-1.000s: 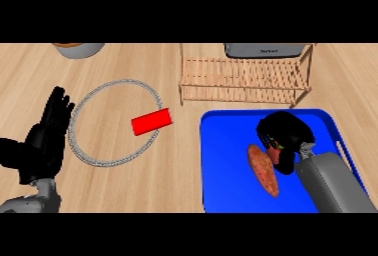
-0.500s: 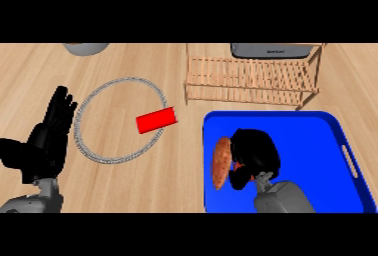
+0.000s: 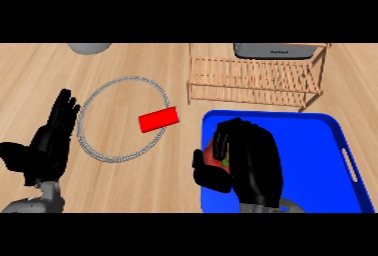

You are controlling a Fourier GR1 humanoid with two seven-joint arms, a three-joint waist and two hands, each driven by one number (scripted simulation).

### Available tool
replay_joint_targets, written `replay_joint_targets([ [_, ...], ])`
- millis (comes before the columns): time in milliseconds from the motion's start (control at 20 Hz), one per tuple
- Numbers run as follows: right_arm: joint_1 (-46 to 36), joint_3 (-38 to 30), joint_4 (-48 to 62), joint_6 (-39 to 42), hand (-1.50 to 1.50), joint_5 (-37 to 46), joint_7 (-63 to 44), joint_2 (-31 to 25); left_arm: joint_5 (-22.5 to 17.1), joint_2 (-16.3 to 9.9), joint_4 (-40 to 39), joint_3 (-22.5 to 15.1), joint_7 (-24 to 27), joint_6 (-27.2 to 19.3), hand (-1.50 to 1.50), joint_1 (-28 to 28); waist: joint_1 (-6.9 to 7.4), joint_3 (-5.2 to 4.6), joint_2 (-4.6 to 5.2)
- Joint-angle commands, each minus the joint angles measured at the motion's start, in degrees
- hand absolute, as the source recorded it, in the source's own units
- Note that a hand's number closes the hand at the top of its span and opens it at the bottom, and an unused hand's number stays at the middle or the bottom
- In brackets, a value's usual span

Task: Pick the bell pepper from the tray and place it in the tiered shelf

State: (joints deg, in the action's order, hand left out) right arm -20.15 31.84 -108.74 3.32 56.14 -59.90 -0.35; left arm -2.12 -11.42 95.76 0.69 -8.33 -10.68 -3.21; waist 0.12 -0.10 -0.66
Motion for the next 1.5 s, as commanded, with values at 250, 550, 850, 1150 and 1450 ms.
replay_joint_targets([
  [250,-14.84,-5.04,-9.28,10.38,1.50,7.84,-18.82,0.32,1.62,1.55,1.15,-1.73,-0.93,-0.97,0.00,0.58,-0.31,-0.01,0.23],
  [550,-17.03,-11.75,-6.97,10.39,1.50,7.84,-15.08,0.32,1.36,0.99,0.04,0.16,1.72,-0.41,0.00,-0.14,-0.09,0.05,0.50],
  [850,-19.74,-20.39,3.27,3.85,1.50,7.93,-6.02,0.32,0.25,-0.62,-1.66,1.96,-1.35,1.18,0.00,-4.21,0.07,0.08,0.79],
  [1150,-22.78,-25.23,10.55,-2.09,1.50,8.29,-2.61,0.30,0.29,0.52,-2.77,2.52,0.55,1.37,0.00,-3.30,0.26,0.07,0.75],
  [1450,-20.70,-31.72,15.80,-6.95,1.50,5.15,8.31,-2.36,2.25,-0.27,3.50,1.95,-4.78,1.04,0.00,-2.80,0.21,0.11,0.67],
])
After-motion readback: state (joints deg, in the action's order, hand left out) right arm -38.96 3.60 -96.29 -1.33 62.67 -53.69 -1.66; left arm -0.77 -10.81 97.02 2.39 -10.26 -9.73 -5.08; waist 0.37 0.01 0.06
